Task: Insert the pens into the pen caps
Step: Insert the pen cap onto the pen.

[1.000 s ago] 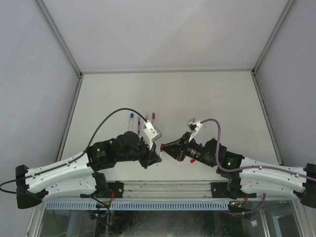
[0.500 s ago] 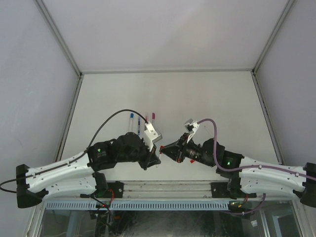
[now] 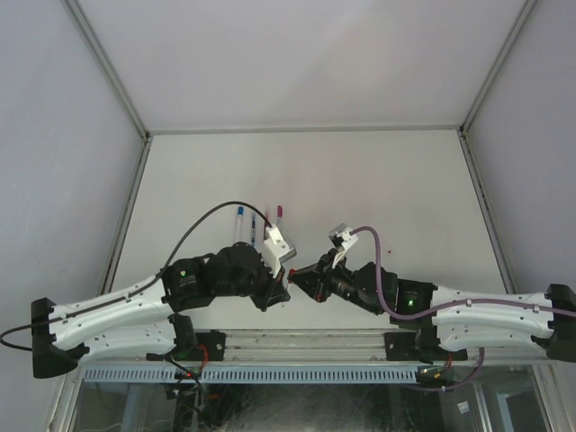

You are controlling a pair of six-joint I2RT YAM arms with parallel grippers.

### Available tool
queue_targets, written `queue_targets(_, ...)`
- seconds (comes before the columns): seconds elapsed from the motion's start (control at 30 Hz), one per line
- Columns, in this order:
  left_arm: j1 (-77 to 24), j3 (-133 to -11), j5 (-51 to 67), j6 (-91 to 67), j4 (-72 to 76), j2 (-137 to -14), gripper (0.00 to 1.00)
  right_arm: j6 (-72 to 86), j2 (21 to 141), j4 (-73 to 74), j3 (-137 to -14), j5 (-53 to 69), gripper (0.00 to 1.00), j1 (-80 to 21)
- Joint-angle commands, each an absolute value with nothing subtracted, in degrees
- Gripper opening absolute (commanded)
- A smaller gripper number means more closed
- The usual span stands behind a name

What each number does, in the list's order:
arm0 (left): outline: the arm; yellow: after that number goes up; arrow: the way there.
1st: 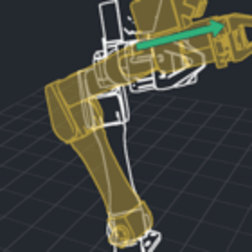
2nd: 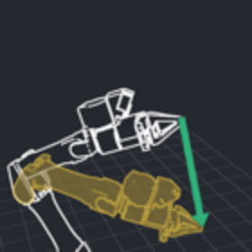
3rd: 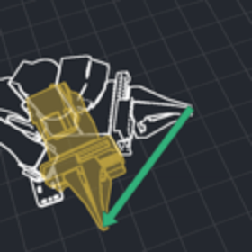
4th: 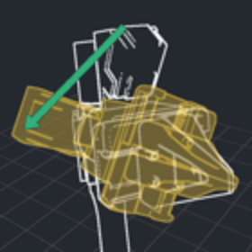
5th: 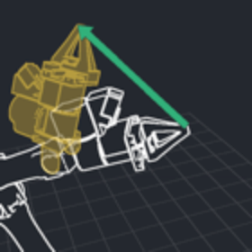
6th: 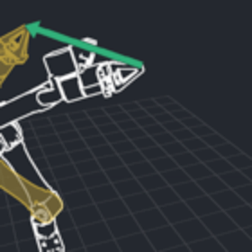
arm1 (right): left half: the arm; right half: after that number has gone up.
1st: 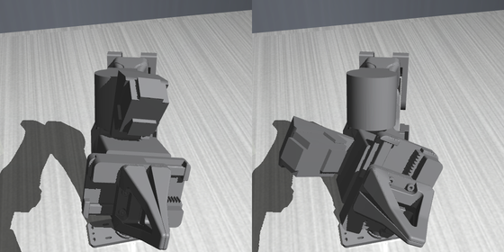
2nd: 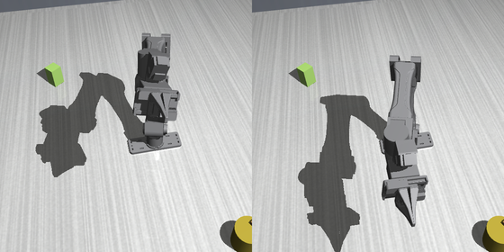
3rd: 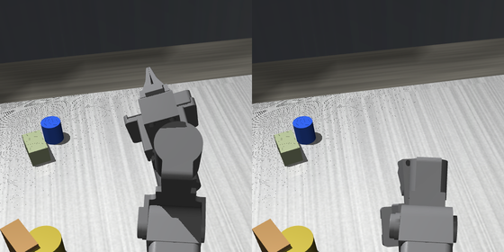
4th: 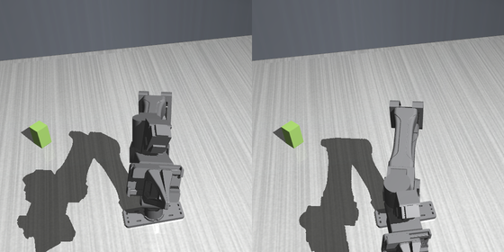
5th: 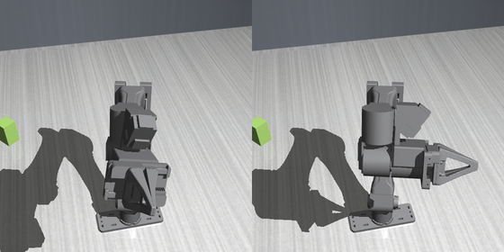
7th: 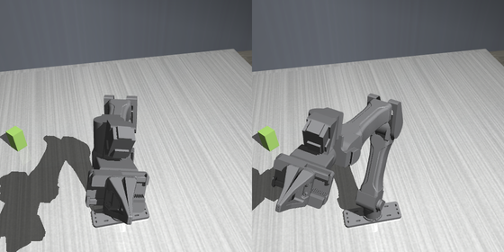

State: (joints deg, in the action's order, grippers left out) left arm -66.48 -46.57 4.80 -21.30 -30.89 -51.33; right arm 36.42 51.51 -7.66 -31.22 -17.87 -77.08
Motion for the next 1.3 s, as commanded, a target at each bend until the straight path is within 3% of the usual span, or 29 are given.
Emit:
queue_targets(0.0, -64.9, -50.3, -3.4, -19.3, 2.7, -48.8, 0.0, 37.1, 56.5, 13.6, -26.7, -4.2, 0.0, -82.0)
queue_targets(0.2, -65.0, -49.5, -3.5, -19.1, 2.8, -48.9, 0.0, 36.3, 52.2, 7.6, -26.7, -0.9, 0.0, -79.7)
queue_targets(0.5, -65.0, -45.2, -3.9, -20.0, 2.8, -48.3, 0.0, 30.9, 43.5, 9.9, -35.0, 0.1, 0.25, -68.9)
queue_targets(0.73, -65.0, -41.2, -6.1, -20.8, 2.2, -46.0, 0.0, 26.9, 35.0, 16.5, -39.6, 0.2, 0.39, -58.5)
queue_targets(0.97, -65.0, -40.4, -7.6, -19.9, 1.3, -45.6, 0.0, 24.6, 33.9, 22.1, -39.6, 1.2, 0.49, -50.9)
queue_targets(1.07, -65.0, -40.4, -7.7, -19.6, 1.3, -45.7, 0.0, 23.9, 34.6, 22.3, -39.6, 1.8, 0.66, -48.0)
queue_targets(1.27, -64.9, -40.4, -8.8, -19.8, 1.2, -46.0, 0.0, 23.1, 36.7, 22.3, -39.5, 1.9, 0.89, -41.9)
